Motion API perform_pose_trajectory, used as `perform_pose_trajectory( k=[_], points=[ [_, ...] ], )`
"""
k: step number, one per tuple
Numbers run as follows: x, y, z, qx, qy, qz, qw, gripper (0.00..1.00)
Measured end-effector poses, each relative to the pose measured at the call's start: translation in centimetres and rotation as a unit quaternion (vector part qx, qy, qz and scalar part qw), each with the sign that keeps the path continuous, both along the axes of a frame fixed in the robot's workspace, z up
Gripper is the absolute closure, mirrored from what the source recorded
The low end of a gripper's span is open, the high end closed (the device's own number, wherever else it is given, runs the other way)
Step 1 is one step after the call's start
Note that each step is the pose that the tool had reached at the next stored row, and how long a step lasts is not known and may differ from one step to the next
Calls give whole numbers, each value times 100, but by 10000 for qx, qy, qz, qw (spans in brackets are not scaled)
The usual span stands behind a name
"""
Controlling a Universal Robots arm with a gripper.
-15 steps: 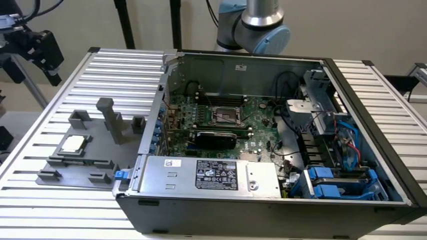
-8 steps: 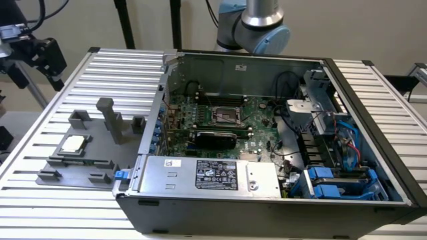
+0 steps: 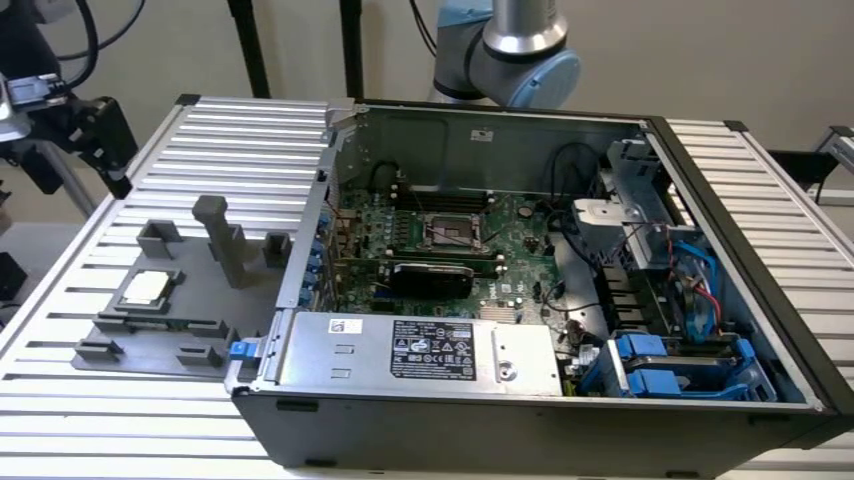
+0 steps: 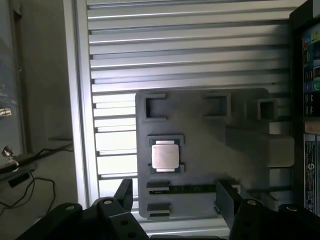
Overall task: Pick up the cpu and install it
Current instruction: 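Pick up the cpu and move it towards the insertion slot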
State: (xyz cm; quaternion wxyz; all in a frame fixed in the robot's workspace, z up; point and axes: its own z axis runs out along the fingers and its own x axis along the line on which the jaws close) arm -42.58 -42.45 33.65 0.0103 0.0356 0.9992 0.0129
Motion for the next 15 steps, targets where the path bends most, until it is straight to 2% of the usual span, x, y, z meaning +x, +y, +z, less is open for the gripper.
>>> perform_pose_trajectory(
  k=[4, 10, 15],
  points=[
    [27, -33, -73, 0, 1, 0, 10000, 23],
    [118, -43, -183, 0, 1, 1, 10000, 23],
    [135, -49, -273, 0, 0, 0, 10000, 23]
  ],
)
